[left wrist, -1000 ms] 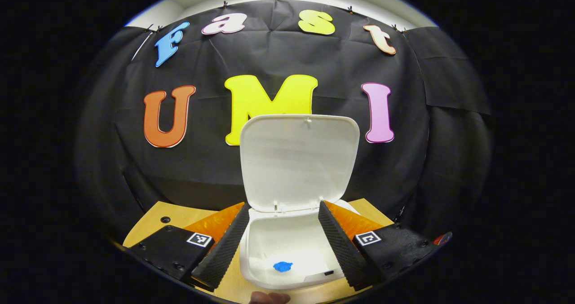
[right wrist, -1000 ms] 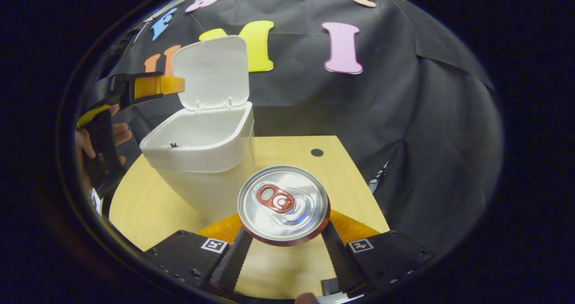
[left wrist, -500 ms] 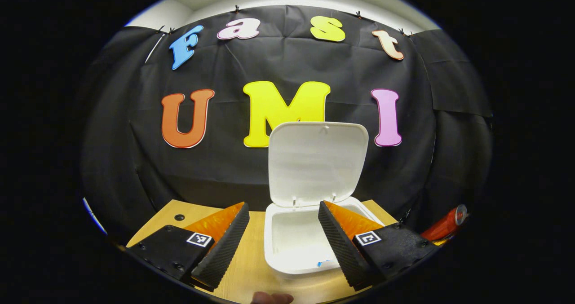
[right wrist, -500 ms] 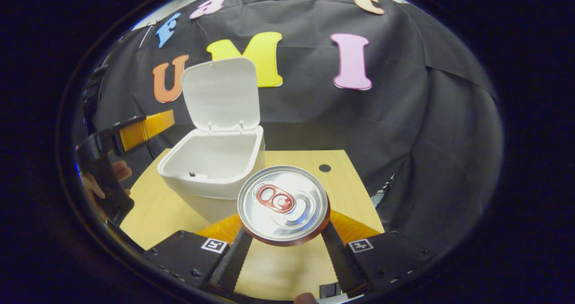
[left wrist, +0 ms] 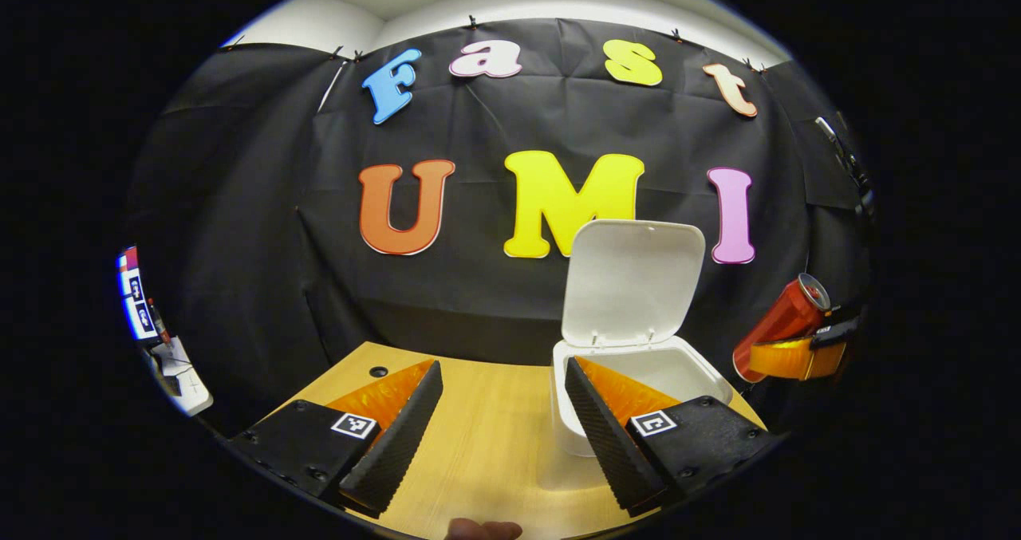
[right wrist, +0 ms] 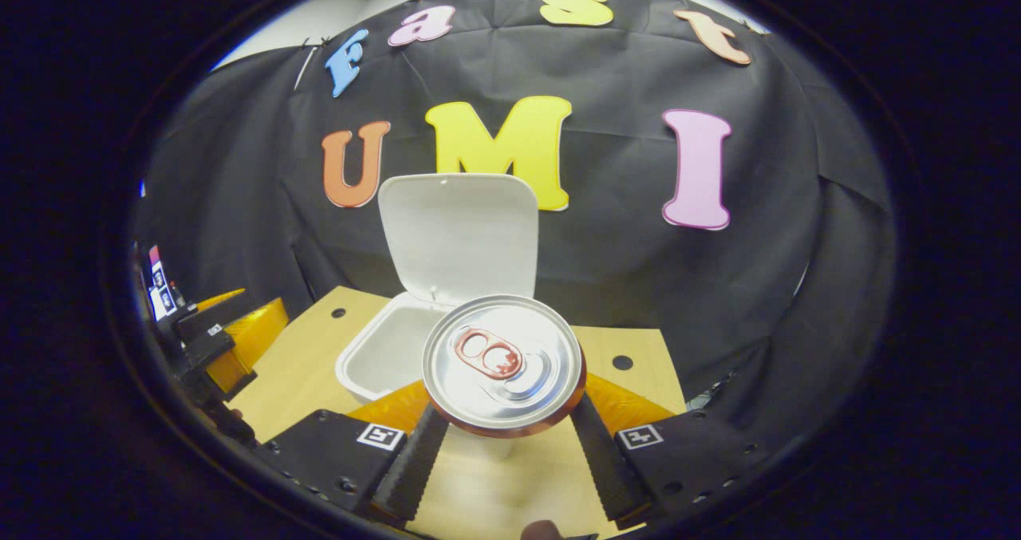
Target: Press the lid of the desktop garbage bin to open it, pick up the crumpled paper on the desktop and throw it into the bin, then pick up the pop can on the desktop and drop it into the bin, and finally close the garbage bin lid.
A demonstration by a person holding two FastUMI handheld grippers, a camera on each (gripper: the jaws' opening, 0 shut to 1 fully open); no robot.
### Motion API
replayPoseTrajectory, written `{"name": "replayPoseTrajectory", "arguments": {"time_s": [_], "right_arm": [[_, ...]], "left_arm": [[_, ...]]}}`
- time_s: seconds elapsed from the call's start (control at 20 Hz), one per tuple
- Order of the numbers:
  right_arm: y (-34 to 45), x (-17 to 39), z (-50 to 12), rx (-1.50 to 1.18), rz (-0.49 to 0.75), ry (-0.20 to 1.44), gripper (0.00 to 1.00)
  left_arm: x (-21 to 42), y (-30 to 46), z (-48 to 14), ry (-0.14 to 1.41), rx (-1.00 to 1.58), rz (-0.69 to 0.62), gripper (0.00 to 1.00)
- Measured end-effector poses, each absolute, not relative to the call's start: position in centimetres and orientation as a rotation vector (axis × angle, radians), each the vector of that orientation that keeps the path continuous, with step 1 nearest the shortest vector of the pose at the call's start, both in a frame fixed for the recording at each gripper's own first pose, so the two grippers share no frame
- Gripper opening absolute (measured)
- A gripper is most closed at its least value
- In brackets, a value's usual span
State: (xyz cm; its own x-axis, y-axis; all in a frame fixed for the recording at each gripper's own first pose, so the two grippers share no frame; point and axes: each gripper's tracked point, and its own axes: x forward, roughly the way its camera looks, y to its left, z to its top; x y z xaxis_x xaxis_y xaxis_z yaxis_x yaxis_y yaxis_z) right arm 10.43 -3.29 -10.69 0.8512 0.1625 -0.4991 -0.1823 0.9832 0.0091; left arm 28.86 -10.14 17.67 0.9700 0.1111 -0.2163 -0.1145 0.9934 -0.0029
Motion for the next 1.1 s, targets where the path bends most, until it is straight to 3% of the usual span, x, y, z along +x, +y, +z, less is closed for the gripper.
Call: {"name": "replayPoseTrajectory", "arguments": {"time_s": [0.55, 0.85, 1.1], "right_arm": [[4.1, 15.6, -14.1, -0.079, 0.305, 0.607, 0.82], [5.0, 16.8, -15.0, -0.066, 0.298, 0.633, 0.82], [3.8, 17.1, -14.8, -0.035, 0.263, 0.628, 0.88]], "left_arm": [[22.8, -3.9, 18.1, 0.227, 0.001, 0.300, 0.99], [22.5, -3.5, 18.3, 0.223, 0.011, 0.315, 0.99], [22.8, -4.2, 18.1, 0.230, 0.018, 0.297, 0.99]]}}
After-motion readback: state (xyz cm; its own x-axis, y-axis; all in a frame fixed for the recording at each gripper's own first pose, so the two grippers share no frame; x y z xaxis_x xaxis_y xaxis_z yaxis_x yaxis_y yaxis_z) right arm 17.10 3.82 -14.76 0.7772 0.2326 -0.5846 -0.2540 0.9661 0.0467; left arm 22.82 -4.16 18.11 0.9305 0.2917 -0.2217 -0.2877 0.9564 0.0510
